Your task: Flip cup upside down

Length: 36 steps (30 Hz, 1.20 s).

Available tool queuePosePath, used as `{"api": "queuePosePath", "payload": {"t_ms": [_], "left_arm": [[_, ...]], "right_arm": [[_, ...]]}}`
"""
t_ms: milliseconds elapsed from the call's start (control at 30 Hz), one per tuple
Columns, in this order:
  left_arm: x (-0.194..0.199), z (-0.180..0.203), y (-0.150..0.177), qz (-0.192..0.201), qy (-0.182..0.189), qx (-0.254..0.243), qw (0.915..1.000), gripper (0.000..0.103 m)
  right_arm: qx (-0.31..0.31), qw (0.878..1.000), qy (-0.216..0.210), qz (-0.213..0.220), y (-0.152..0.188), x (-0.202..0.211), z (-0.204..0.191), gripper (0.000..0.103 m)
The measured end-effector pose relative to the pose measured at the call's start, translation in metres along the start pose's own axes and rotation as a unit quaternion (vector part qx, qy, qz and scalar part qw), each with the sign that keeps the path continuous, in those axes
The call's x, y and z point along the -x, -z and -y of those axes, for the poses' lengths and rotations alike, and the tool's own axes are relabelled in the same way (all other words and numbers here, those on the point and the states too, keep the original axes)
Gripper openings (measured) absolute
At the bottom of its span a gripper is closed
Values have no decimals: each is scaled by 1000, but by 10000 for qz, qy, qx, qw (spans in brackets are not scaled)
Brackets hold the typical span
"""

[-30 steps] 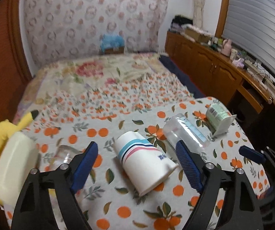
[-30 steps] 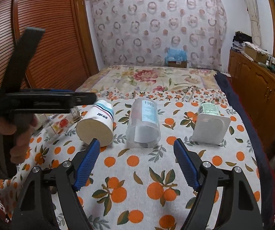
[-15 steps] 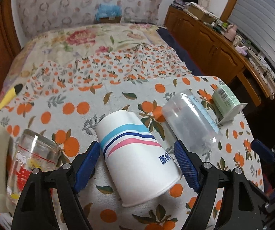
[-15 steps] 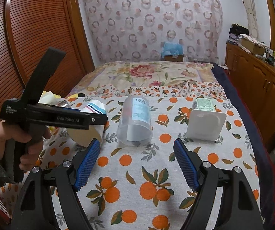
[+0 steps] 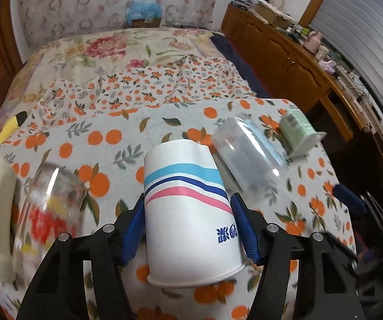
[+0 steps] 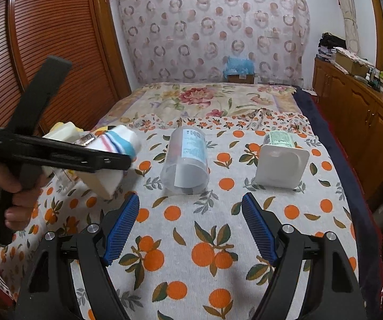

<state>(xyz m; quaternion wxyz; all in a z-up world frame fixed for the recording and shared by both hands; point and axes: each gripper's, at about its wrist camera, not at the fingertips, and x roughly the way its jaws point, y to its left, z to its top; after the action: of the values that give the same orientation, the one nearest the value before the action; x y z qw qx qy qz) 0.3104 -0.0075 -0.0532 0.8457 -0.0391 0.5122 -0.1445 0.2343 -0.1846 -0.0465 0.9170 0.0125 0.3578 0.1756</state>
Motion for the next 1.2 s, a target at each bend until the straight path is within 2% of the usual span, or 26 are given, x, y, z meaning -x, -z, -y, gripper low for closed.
{"api": "queuePosePath", "payload": {"t_ms": [200,467,633,833,900,967,1133,1200], "left_arm": [[26,10,43,163,26,-166,9997,59],[36,30,96,162,180,-319,9992,60],[29,36,110,112,204,-386,9990,60],[21,37,112,118,258,-404,9988,62],[21,36,113,140,259,-399,9988,67],[25,36,114,250,247,-429,9985,72],[48,29,113,620,213,-472,9967,74],[58,25,113,808,123,-479,9955,80]], "right_arm": [[-2,10000,88,-31,13,12,0,81],[1,9998,176,-126,30,24,-3,81],[-35,9997,218,-116,34,29,-5,81],[35,9993,317,-181,36,28,-10,81],[54,9991,349,-215,36,28,-12,81],[79,9989,396,-229,34,28,-14,81],[74,9988,437,-220,25,31,-18,81],[85,9988,431,-227,22,32,-21,81]]}}
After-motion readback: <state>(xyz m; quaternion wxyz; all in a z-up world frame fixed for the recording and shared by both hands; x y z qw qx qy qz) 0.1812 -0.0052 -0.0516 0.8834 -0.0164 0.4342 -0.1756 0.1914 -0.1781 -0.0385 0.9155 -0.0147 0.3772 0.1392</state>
